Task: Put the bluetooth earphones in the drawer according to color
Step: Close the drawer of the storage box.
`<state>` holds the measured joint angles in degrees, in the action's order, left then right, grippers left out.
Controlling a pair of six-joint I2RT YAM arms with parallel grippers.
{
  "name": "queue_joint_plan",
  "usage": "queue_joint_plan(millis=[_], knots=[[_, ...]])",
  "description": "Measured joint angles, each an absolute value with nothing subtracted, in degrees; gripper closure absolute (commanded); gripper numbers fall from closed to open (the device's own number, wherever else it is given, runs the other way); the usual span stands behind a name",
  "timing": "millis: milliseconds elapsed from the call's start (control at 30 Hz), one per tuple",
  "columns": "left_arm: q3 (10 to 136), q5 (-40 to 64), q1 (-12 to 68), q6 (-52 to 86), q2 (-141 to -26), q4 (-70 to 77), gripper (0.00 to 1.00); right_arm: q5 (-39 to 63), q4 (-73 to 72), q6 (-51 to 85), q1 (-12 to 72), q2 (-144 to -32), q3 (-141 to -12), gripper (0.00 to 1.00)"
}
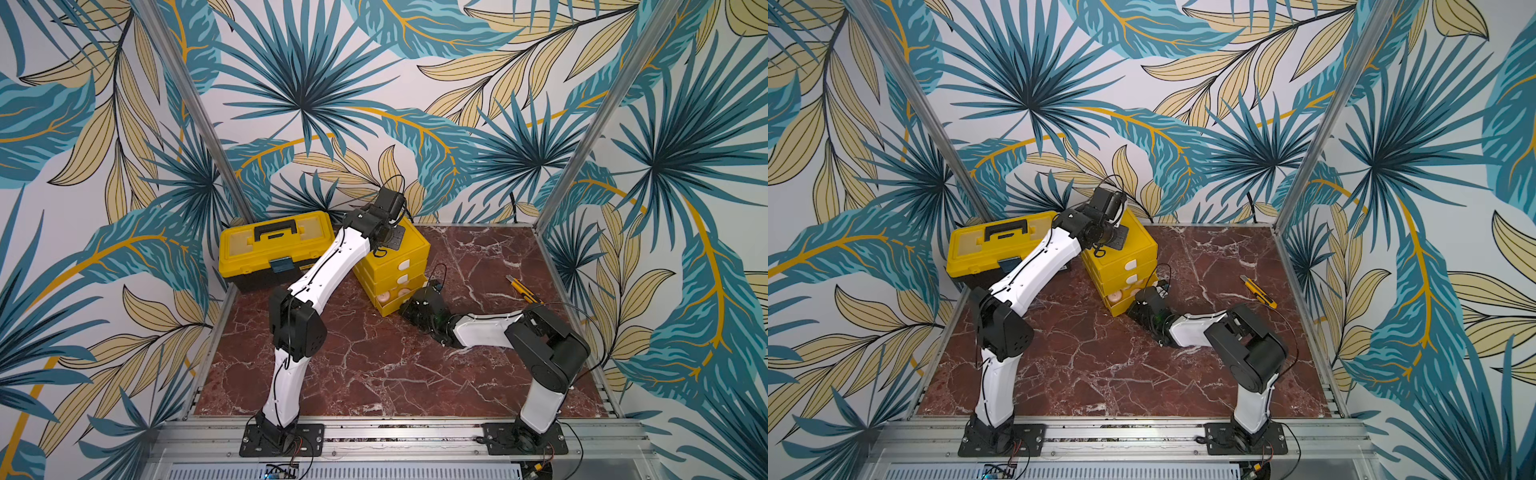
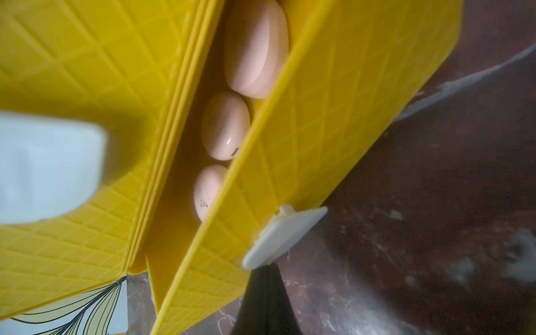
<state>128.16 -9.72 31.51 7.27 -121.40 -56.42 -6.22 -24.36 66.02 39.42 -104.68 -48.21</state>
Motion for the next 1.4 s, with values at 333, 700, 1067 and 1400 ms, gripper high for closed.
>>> queue_joint_plan(millis=[333,700,1067,1400], knots=[[128.16,-9.67,31.51,7.25,-121.43,-56.42,1.00,-8.43,-28.95,67.83,37.74,-108.55,-48.80,1.00],[128.16,-9.67,31.51,7.22,-121.47,-56.42,1.00,-9.43,-30.57,68.58,36.88,-110.21,-52.01,1.00],[128.16,-9.69,31.51,7.05,-121.49,-56.45,1.00,-9.34,-30.70,68.60,36.88,-111.59,-52.27,1.00],[128.18,-9.67,31.51,7.01,-121.51,-56.42,1.00,-9.28,-30.37,68.10,37.71,-102.10,-45.54,1.00]])
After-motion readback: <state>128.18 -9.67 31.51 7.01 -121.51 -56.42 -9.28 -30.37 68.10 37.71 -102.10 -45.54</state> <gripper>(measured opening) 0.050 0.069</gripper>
